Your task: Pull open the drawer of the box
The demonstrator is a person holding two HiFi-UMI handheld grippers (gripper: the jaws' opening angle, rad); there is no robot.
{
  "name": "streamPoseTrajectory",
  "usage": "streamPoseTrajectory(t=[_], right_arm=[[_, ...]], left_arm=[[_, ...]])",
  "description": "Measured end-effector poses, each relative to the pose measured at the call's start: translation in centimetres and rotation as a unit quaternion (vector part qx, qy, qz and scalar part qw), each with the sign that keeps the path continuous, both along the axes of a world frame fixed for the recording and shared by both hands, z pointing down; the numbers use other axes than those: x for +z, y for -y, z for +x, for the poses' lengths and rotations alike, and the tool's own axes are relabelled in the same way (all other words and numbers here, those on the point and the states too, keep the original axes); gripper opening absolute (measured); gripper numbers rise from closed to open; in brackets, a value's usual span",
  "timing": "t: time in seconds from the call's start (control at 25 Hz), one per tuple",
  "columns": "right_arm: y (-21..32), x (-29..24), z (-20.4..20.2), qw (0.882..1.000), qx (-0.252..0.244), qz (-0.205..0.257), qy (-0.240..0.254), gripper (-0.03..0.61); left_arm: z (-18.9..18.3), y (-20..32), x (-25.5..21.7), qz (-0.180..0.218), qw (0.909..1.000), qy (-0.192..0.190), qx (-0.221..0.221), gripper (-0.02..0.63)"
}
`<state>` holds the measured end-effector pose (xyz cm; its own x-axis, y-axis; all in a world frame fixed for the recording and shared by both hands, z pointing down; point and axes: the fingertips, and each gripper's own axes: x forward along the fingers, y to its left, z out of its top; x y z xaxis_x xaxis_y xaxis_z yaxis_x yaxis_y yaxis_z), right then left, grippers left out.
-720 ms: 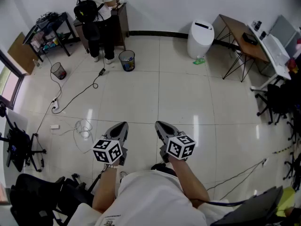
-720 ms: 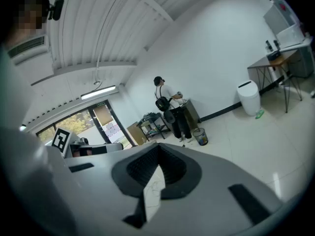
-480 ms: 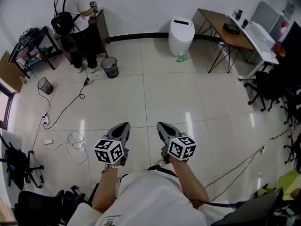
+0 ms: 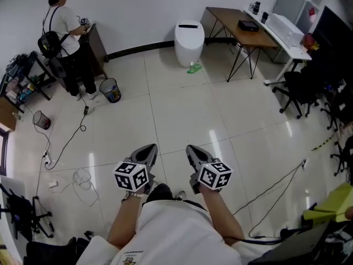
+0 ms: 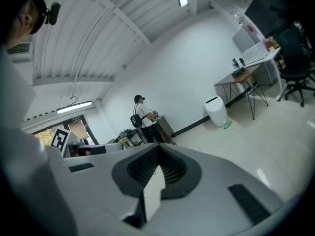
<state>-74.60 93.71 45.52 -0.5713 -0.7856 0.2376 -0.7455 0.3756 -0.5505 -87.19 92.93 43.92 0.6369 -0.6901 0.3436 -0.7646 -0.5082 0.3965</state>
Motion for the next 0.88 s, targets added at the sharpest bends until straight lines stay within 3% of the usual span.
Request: streamPoseTrajectory(t=[0.48,0.88], right_arm=[[2.4,1.6,7.0,0.998,0.063,-0.009,0.015,-0.012],[8.5,2.1,17.2,0.992,0.129,-0.008,-0.003,-0.012]], left_arm=[[7.4,4.5,1.5,-0.008,0.9977,0.013,0.066,0.003],[18.6,11.9,2.0,-0.005,0.9905,0.009,0.137,0.002]])
